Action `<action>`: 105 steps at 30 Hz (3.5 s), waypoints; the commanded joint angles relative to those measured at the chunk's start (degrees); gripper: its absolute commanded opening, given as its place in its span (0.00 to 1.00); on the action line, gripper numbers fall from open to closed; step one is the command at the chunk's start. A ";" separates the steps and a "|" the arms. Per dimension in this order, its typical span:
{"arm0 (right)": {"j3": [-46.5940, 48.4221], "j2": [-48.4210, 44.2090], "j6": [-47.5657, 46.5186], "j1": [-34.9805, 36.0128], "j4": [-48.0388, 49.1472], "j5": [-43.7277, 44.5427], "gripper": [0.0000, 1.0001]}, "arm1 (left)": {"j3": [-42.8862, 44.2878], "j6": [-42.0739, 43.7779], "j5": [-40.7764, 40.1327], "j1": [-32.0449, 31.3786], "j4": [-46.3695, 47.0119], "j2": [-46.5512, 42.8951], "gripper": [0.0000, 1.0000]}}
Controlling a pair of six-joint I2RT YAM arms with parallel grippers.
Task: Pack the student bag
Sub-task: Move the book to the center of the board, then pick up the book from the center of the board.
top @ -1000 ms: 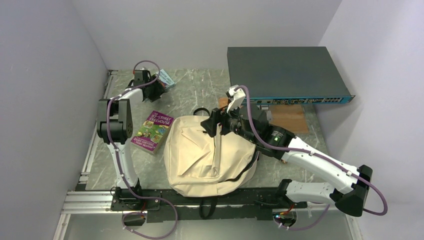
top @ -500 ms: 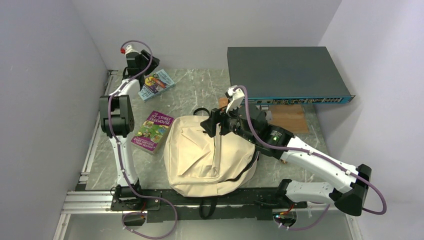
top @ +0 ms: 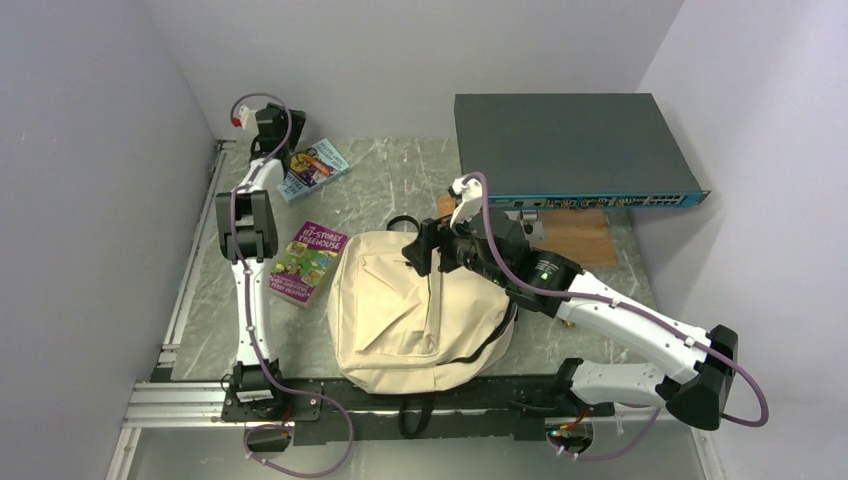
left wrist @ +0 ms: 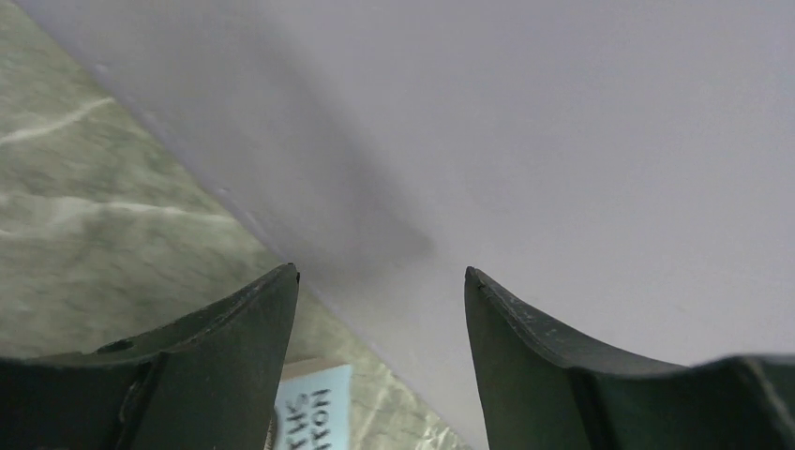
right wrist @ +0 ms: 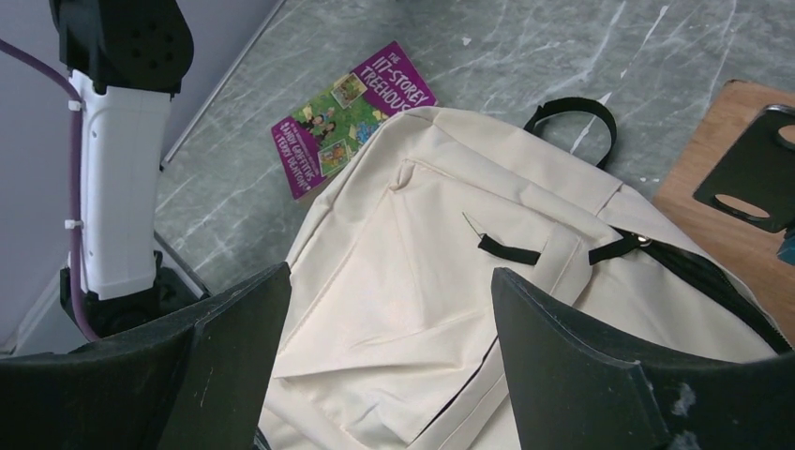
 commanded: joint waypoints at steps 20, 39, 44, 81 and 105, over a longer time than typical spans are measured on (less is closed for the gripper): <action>-1.95 -1.62 0.83 -1.79 3.34 -0.15 0.82 | 1.58 1.53 1.51 -2.67 -38.51 -1.46 0.66; -3.33 -3.05 -0.12 -2.07 3.82 -2.57 0.82 | -48.85 19.02 3.06 -5.07 -30.68 -38.38 0.72; -0.64 1.24 -5.14 -1.71 2.34 -7.34 0.82 | -51.40 27.17 2.85 -5.06 -34.74 -50.50 0.78; -1.21 1.96 -4.76 4.96 3.31 -7.13 0.86 | -82.31 12.08 -21.80 -36.53 -58.04 -70.26 0.63; 1.61 6.30 -0.82 4.83 7.23 -12.49 0.87 | -77.73 18.61 -32.62 -35.47 -66.08 -102.96 0.00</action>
